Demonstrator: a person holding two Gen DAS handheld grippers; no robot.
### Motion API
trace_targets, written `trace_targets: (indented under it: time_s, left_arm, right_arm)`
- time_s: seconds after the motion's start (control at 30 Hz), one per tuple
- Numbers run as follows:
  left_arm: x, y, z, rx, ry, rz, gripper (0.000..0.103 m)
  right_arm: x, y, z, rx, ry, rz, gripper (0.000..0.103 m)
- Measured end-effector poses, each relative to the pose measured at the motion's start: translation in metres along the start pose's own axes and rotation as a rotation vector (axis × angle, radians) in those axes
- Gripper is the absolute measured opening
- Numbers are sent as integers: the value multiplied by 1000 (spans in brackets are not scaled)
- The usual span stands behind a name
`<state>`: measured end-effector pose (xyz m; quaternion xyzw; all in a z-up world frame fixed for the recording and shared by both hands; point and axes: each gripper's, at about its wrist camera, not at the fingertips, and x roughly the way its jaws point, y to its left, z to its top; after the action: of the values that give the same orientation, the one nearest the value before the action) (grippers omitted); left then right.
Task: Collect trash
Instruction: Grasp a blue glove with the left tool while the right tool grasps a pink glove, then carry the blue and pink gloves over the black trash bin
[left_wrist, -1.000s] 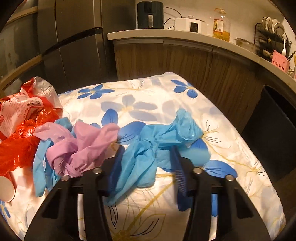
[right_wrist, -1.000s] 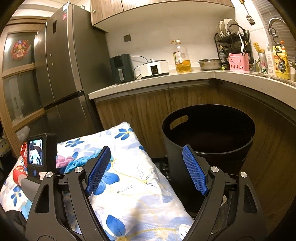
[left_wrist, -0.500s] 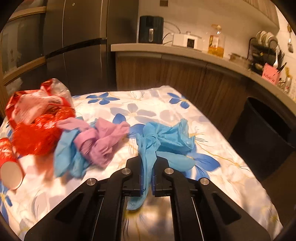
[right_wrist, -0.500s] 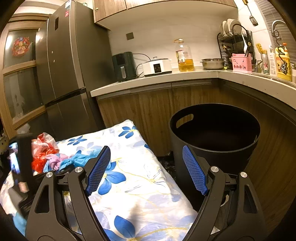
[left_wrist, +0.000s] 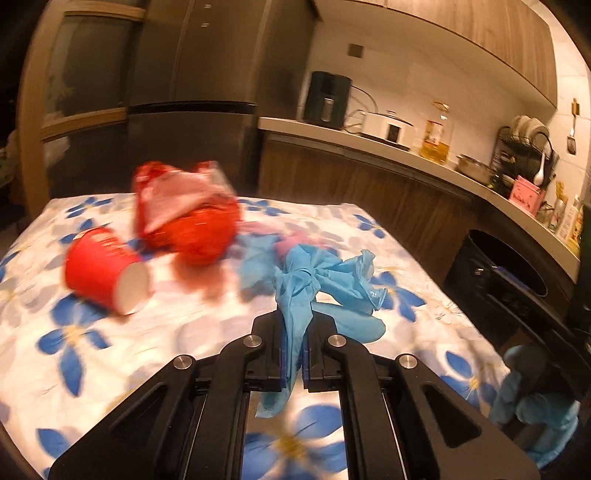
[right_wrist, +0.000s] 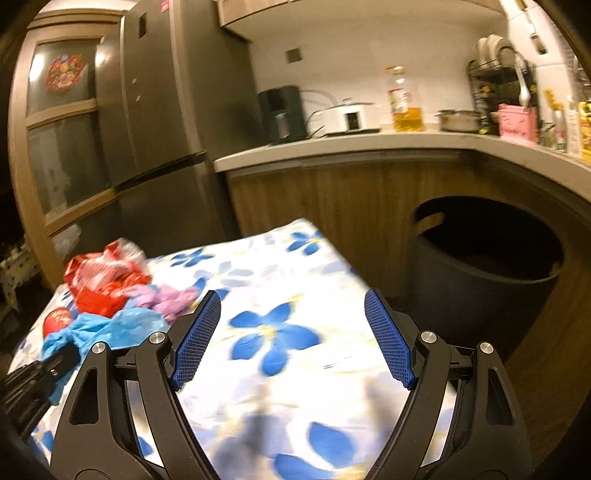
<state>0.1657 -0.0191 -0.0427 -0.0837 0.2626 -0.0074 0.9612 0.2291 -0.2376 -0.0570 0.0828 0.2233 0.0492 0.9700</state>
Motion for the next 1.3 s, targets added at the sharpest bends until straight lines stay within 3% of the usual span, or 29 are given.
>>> trace_targets:
  time_s: [0.13,0.47,0.53,0.6,0.7,0.8,1.3]
  left_arm:
    - [-16,24,-1,-33,-15,30,5]
    - [-32,61,2,-76,-39,76,5]
    - [-34,64,3,-74,-43,82,5]
    - [-35,67,3,-75,-42,85,5]
    - [-36,70,3,-76,-38,88,5]
    - [-37,73,3,-83,-39,86,5]
    - [-46,45,4,-50,-61,61,5]
  right_arm:
    - [20,35,-9,-39,52,65,77]
    - [79,115,-11,-129,160,208,60]
    - [88,125,-13,-146,183,221,53]
    - [97,133,-16,-163,214,227,33]
    - [100,137,-18,-169,223,250,12]
    - [92,134,-17,-162,197,256,7]
    - [1,83,1,-88,69,269,5]
